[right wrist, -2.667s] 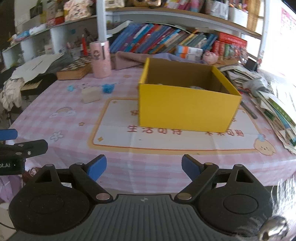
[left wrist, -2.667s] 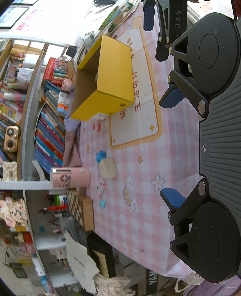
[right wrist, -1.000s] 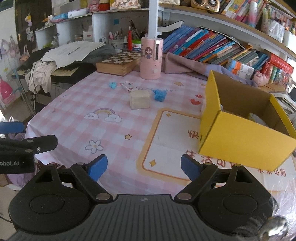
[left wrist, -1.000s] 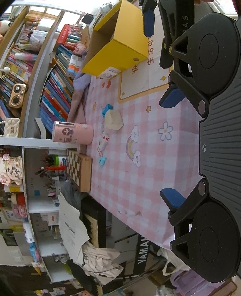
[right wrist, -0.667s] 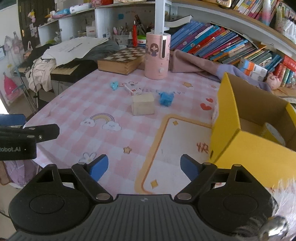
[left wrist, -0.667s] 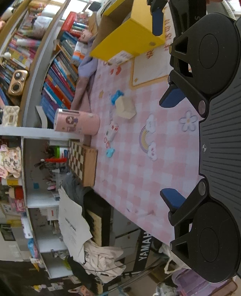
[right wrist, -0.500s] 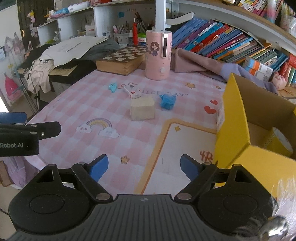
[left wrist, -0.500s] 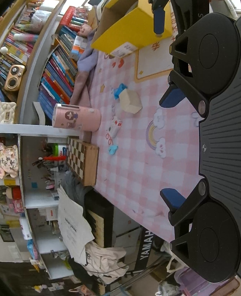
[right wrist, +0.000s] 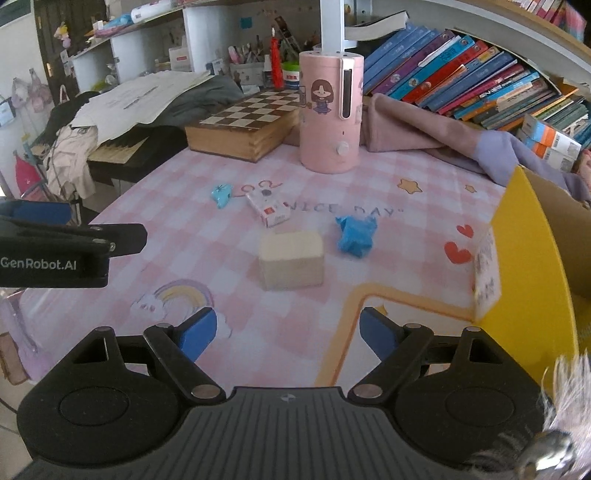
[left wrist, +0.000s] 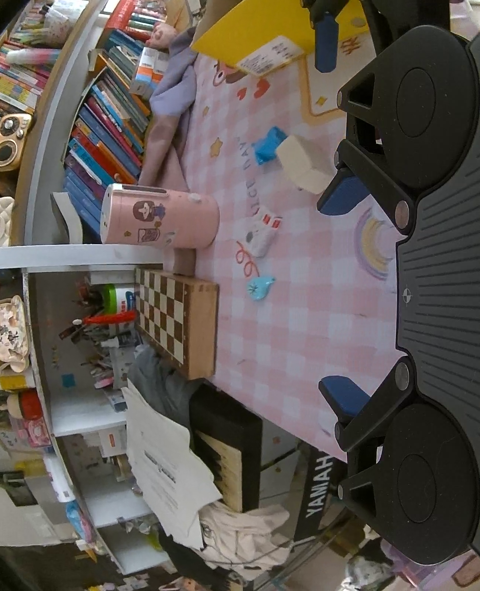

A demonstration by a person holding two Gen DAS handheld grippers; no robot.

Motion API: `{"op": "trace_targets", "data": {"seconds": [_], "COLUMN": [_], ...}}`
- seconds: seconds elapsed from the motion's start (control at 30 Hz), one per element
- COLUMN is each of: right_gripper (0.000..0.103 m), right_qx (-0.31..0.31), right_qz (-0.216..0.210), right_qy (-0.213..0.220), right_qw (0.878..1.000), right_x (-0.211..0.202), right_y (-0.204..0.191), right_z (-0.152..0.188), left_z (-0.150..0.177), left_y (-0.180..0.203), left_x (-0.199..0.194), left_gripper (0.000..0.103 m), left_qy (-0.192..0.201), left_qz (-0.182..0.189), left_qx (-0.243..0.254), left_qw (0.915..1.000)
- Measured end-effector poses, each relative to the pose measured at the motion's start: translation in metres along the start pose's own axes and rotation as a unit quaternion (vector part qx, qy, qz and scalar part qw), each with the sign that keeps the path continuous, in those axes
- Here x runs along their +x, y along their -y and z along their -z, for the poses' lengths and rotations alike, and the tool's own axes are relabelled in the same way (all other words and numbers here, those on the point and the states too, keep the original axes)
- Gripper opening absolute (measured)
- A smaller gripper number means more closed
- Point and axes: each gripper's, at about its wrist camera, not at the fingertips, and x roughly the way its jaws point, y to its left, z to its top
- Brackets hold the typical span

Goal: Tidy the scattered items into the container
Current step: 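Move the right tool to the white block while the left tool approaches the blue teardrop piece, then grasp the white block with the right tool while the left tool grasps the blue teardrop piece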

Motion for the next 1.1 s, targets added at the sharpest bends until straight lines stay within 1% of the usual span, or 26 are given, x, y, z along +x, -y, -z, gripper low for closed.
{"op": "trace_targets", "data": {"seconds": [0.07, 0.37, 0.6, 0.63, 0.67, 0.7, 0.77, 0.83, 0.97, 1.0, 1.07, 1.1], "right_gripper": [0.082, 0.082, 0.081, 0.08, 0.078, 0.078, 0.076, 0.075, 0.071, 0.07, 0.07, 0.07], "right_qx": [0.001, 0.004, 0.0, -0.002, -0.003, -0.004, -0.006, -0.007, -0.007, -0.006, -0.006, -0.005], "right_qz": [0.003, 0.0, 0.0, 0.0, 0.0, 0.0, 0.0, -0.001, -0.003, -0.003, -0.001, -0.001], "right_qy": [-0.001, -0.017, -0.026, -0.026, -0.026, -0.026, -0.028, -0.03, -0.038, -0.039, -0.04, -0.041], "right_qw": [1.0, 1.0, 1.0, 1.0, 1.0, 1.0, 1.0, 1.0, 0.999, 0.999, 0.999, 0.999], "right_x": [0.01, 0.047, 0.069, 0.072, 0.074, 0.075, 0.079, 0.082, 0.086, 0.087, 0.089, 0.09], "right_y": [0.001, 0.008, 0.008, 0.007, 0.007, 0.007, 0.007, 0.007, 0.007, 0.007, 0.008, 0.008], "right_z": [-0.006, -0.021, -0.03, -0.031, -0.032, -0.033, -0.034, -0.035, -0.035, -0.035, -0.035, -0.035], "left_z": [-0.006, -0.027, -0.042, -0.044, -0.045, -0.047, -0.049, -0.052, -0.055, -0.056, -0.056, -0.056], "left_y": [0.0, 0.003, -0.001, -0.002, -0.003, -0.004, -0.005, -0.006, -0.003, -0.002, 0.0, 0.002], "left_x": [0.011, 0.058, 0.103, 0.11, 0.116, 0.122, 0.134, 0.144, 0.158, 0.161, 0.164, 0.165], "left_gripper": [0.096, 0.095, 0.094, 0.09, 0.085, 0.082, 0.071, 0.063, 0.054, 0.052, 0.046, 0.044], "left_qy": [-0.004, -0.023, -0.036, -0.038, -0.04, -0.044, -0.048, -0.053, -0.059, -0.061, -0.066, -0.063], "left_qz": [0.001, 0.011, 0.0, -0.001, -0.001, -0.002, -0.003, 0.0, 0.009, 0.011, 0.017, 0.014], "left_qx": [-0.001, 0.003, -0.003, -0.005, -0.006, -0.007, -0.009, -0.013, -0.014, -0.014, -0.014, -0.008], "left_qw": [1.0, 0.9997, 0.9993, 0.9993, 0.9992, 0.999, 0.9988, 0.9985, 0.9981, 0.998, 0.9976, 0.9979]}}
